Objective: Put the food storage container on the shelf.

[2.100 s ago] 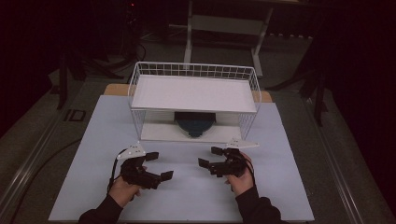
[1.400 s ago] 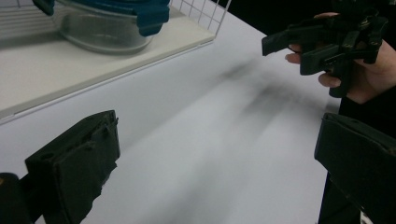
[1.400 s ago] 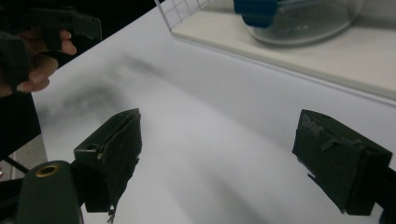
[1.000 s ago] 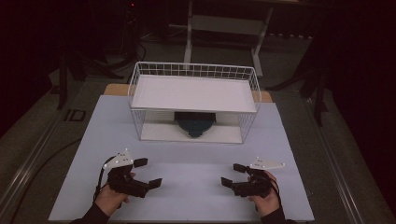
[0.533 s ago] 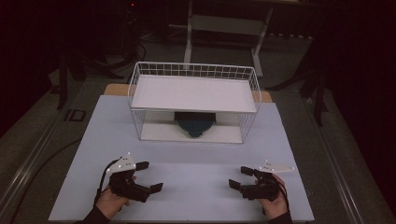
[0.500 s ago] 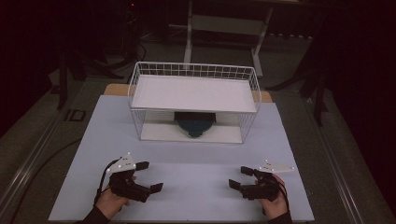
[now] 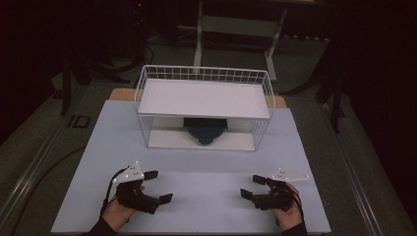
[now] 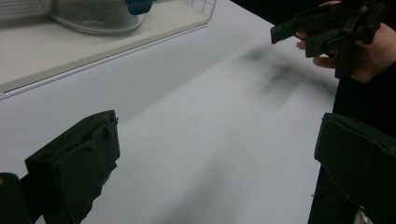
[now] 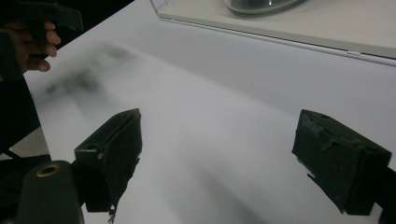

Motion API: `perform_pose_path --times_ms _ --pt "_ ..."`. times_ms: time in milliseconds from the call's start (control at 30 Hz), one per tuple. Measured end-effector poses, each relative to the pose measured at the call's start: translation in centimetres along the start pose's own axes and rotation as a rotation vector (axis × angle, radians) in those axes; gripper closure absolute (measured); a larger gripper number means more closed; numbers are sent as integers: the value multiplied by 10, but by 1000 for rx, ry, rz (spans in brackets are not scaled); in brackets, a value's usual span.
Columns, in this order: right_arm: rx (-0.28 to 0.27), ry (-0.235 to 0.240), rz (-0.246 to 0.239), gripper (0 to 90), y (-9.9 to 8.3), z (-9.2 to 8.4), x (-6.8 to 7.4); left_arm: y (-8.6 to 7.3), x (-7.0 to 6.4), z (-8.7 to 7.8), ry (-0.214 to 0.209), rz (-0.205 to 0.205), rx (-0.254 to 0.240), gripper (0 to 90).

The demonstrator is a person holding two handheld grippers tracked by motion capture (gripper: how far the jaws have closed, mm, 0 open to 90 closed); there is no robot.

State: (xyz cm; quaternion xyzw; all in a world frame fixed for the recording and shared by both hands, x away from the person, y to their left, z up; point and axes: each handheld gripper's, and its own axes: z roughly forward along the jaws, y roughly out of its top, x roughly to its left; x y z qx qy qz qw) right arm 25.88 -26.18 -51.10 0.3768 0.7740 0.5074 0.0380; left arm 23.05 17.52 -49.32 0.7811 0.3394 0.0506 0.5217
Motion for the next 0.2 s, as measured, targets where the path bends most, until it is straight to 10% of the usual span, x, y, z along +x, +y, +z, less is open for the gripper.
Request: perform_pose_path --times_ms 200 --pt "6 13 -5 153 -1 2 0 0 0 0 0 1 -5 4"
